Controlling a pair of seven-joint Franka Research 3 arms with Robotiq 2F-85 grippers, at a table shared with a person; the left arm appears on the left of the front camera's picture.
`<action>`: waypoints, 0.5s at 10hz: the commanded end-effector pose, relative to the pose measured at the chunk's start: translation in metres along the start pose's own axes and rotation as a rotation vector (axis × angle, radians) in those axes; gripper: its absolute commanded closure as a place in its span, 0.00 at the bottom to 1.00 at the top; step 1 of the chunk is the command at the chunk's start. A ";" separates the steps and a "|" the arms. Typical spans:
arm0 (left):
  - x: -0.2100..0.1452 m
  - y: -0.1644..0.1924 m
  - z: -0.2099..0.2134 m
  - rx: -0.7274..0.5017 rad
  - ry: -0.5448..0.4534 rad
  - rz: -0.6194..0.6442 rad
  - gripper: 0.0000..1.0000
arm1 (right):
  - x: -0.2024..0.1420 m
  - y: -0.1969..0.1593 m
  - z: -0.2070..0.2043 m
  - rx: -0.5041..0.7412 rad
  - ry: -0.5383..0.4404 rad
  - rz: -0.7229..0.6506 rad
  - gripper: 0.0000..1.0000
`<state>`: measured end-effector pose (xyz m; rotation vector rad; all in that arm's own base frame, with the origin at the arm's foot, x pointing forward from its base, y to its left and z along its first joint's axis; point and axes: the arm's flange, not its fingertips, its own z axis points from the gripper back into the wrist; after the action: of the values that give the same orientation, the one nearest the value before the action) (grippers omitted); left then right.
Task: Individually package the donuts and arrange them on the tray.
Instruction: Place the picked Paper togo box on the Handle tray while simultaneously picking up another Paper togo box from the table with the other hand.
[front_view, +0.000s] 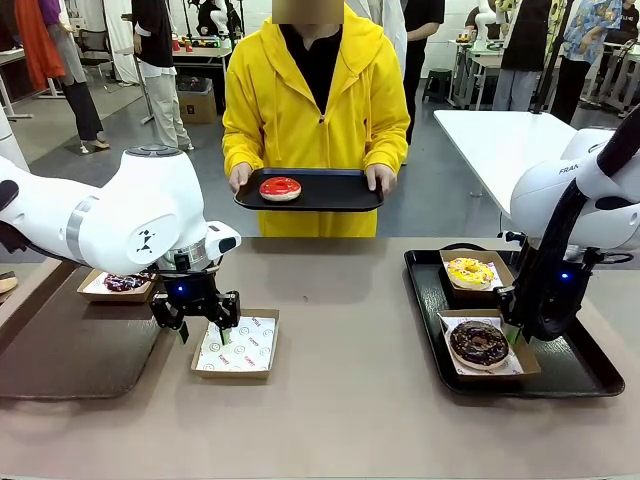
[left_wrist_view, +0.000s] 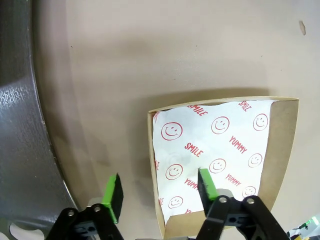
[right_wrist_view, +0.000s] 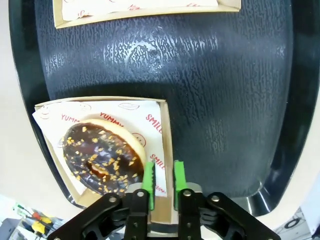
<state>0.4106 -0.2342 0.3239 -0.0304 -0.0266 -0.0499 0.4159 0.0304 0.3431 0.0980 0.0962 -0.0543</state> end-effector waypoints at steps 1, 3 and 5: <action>0.001 0.001 -0.003 -0.022 -0.015 -0.002 0.61 | 0.001 0.000 -0.002 0.020 -0.011 0.010 0.00; 0.002 0.001 -0.003 -0.025 -0.013 0.000 1.00 | 0.001 0.000 -0.002 0.022 -0.010 0.008 0.19; 0.003 0.001 -0.004 -0.028 -0.004 -0.003 1.00 | 0.001 0.000 -0.003 0.025 -0.008 0.007 0.00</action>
<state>0.4111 -0.2338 0.3230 -0.0322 -0.0258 -0.0484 0.4159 0.0304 0.3431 0.0980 0.0962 -0.0543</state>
